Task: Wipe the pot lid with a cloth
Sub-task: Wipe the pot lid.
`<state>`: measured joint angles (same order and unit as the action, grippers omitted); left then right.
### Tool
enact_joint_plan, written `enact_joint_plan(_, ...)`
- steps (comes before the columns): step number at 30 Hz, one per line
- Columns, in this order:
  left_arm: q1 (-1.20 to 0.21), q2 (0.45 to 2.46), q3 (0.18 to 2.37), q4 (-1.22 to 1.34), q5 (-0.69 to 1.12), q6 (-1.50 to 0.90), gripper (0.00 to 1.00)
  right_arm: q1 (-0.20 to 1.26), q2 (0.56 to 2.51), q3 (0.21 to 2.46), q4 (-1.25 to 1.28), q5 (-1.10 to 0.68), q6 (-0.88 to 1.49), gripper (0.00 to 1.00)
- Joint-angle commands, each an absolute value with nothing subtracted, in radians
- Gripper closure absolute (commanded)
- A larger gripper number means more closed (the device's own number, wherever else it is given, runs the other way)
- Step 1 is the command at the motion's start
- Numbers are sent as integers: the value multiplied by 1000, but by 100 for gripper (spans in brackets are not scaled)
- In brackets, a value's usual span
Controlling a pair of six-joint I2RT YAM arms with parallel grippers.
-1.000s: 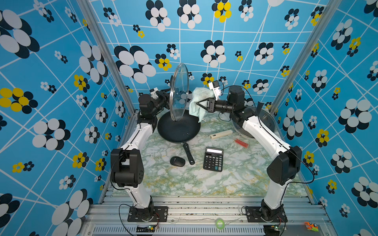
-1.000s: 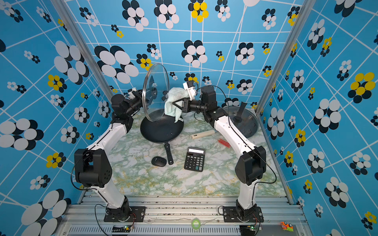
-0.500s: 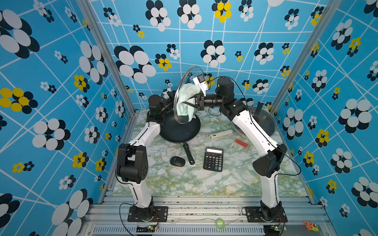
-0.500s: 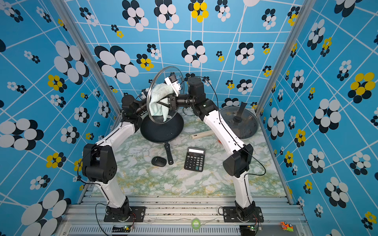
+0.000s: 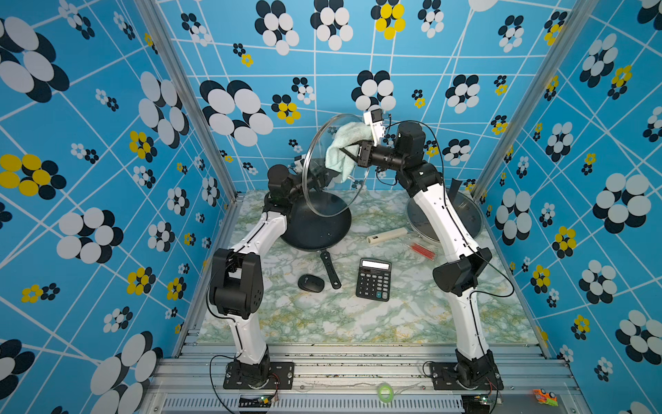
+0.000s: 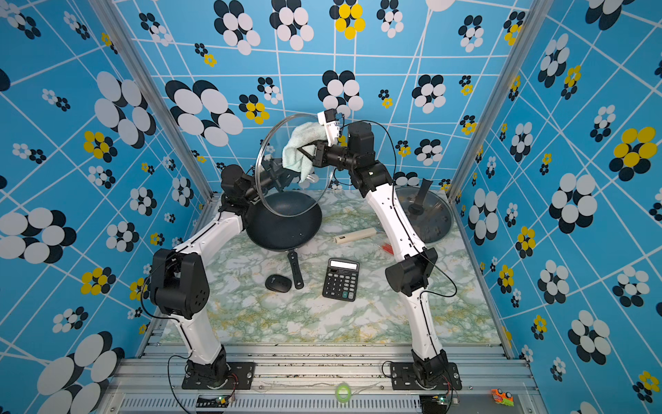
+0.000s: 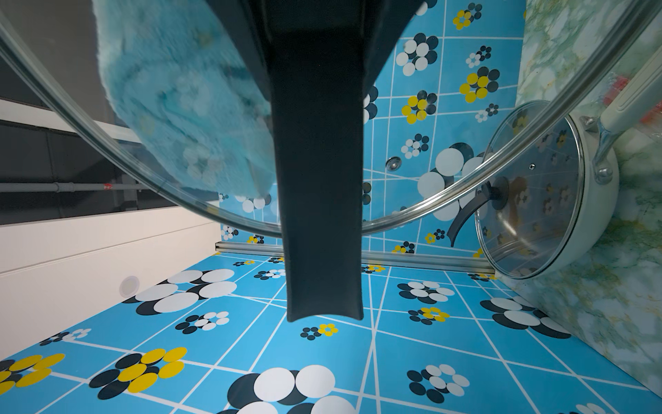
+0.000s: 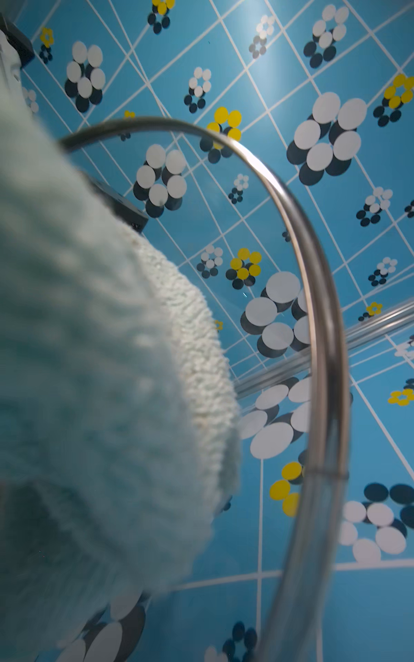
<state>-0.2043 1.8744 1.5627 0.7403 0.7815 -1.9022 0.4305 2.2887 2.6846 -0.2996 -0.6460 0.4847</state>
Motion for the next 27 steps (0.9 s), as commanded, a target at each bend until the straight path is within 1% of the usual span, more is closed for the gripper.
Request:
enact_joint_plan(1, -251, 1829, 1687, 956, 895, -1852, 100, 413, 2344, 2613, -320, -479, 513, 100)
enact_joint_plan(5, -249, 1870, 1759, 996, 869, -1879, 100, 416, 2335, 2503, -332, -500, 494, 100)
enact_joint_plan(10, -242, 1940, 1863, 1011, 825, -1885, 100, 440, 2278, 2319, -249, -566, 479, 100)
enact_joint_plan(16, -216, 1965, 1858, 988, 743, -1834, 100, 510, 2156, 2144, -238, -648, 434, 100)
enact_joint_plan(20, -200, 1973, 1850, 953, 716, -1783, 100, 559, 2059, 2043, -221, -661, 405, 100)
enact_joint_plan(23, -203, 1985, 1860, 922, 725, -1761, 100, 580, 2008, 2025, -197, -663, 405, 100)
enact_joint_plan(27, -213, 2003, 1864, 924, 730, -1761, 100, 583, 1989, 2094, -168, -635, 395, 100)
